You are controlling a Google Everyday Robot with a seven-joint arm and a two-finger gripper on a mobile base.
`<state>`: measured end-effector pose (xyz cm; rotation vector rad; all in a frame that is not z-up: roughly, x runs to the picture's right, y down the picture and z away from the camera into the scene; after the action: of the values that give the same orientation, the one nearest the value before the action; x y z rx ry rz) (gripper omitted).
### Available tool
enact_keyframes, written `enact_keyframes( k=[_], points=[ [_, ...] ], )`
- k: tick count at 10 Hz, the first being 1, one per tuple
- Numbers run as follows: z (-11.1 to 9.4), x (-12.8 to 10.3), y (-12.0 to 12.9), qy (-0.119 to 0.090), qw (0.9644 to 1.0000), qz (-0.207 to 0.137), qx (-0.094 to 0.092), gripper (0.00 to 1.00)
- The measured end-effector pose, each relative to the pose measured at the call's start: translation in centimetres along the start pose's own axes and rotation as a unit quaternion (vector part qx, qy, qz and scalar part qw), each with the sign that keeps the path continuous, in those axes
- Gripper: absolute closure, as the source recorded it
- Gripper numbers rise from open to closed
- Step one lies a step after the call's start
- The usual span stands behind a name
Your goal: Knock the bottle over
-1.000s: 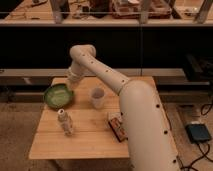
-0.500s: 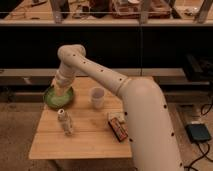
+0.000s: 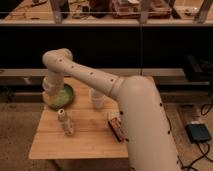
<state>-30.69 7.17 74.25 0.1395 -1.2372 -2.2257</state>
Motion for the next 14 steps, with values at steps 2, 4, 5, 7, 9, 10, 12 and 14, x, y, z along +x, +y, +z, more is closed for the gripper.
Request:
enact_keyframes(
  k=[2, 4, 5, 7, 9, 10, 12, 14],
  points=[
    [2.2, -0.4, -3.9, -0.029, 0.9959, -0.085, 0.004, 0.95],
    [3.3, -0.8, -6.0, -0.043, 0.9876, -0.150, 0.019, 0.95],
    [3.4, -1.0, -6.1, -0.045, 0.9853, -0.163, 0.026, 0.95],
    [3.6, -2.4, -4.8, -0.055, 0.9825, -0.175, 0.036, 0.95],
    [3.4, -4.4, -2.9, -0.061, 0.9812, -0.180, 0.037, 0.95],
    [2.8, -5.8, -1.9, -0.062, 0.9803, -0.184, 0.035, 0.95],
    [0.9, -8.4, -0.6, -0.064, 0.9808, -0.183, 0.026, 0.95],
    [-3.7, -16.4, 1.7, -0.066, 0.9882, -0.138, 0.001, 0.95]
  ],
)
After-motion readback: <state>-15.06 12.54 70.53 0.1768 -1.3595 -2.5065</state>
